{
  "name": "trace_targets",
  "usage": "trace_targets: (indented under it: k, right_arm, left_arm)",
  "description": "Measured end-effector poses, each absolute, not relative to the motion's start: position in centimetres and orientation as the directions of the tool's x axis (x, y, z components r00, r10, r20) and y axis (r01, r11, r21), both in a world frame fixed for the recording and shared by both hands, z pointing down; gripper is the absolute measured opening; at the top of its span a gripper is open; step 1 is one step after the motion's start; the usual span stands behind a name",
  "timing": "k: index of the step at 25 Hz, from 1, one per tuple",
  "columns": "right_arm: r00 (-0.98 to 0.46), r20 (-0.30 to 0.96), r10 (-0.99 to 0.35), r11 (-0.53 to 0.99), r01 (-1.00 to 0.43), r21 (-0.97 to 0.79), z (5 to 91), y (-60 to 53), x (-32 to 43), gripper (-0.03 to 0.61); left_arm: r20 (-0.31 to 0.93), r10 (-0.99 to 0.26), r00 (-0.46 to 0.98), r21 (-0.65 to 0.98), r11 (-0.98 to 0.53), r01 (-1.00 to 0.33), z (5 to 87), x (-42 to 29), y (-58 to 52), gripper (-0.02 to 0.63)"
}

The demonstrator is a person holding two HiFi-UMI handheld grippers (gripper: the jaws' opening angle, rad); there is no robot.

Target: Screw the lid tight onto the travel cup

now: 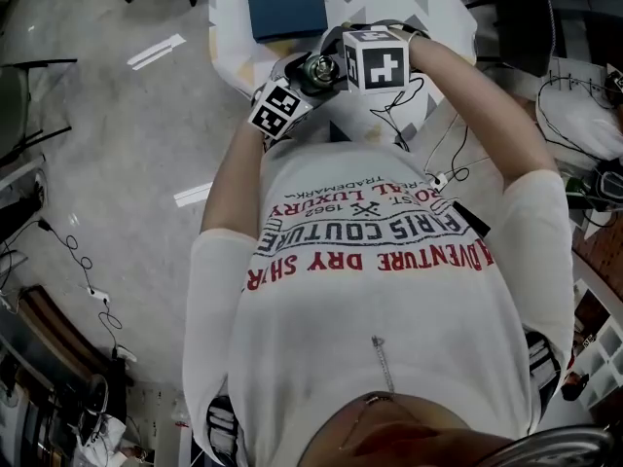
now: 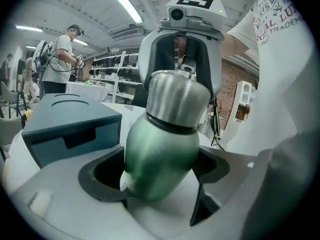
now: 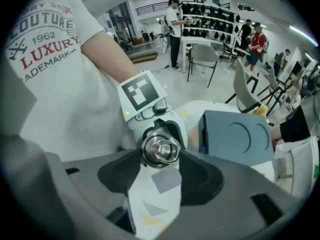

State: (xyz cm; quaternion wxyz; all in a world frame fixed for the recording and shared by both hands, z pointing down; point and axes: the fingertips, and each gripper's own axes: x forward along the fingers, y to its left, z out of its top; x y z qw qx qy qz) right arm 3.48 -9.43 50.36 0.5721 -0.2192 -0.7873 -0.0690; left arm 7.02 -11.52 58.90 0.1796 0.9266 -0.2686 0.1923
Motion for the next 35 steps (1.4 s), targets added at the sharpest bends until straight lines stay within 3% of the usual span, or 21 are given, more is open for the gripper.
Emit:
trace_targets:
  k: [9,17,24,28,35]
  right_arm:
    - [-0.322,0.916,0.238,0.946,0.292,-0.143,50.2,-9.6,3.3,0.242]
    - [-0.443,0.893,0.078,0.971,-0.17,-0.17,50.1,-10.2,3.5,0.243]
    - [-0.474,0.877,-0.072,0.895,-0.418,-0.153,50.0,-10.4,3.8,0.244]
    - [-0.479,0.872,-0.1,0.887,-0.441,-0.14,50.0,-10.5,3.8,0.244]
    - [-0.389,0.921,-0.021,0.943,-0.314,-0.112,50.0,-9.8,4.4,0.257]
  left_arm:
    - [0.456,-0.426,0.781,0.23,-0.792,-0.566,58.8,6.9,-11.5,0.413]
    - [0.453,-0.422,0.786,0.233,-0.795,-0.561,58.5,7.1,-11.8,0.414]
    - [0.452,-0.419,0.788,0.235,-0.796,-0.558,58.3,7.2,-11.7,0.414]
    - [0.449,-0.42,0.788,0.236,-0.796,-0.558,58.4,7.2,-11.8,0.414]
    - [0.451,-0.418,0.789,0.238,-0.795,-0.557,58.0,7.3,-11.5,0.414]
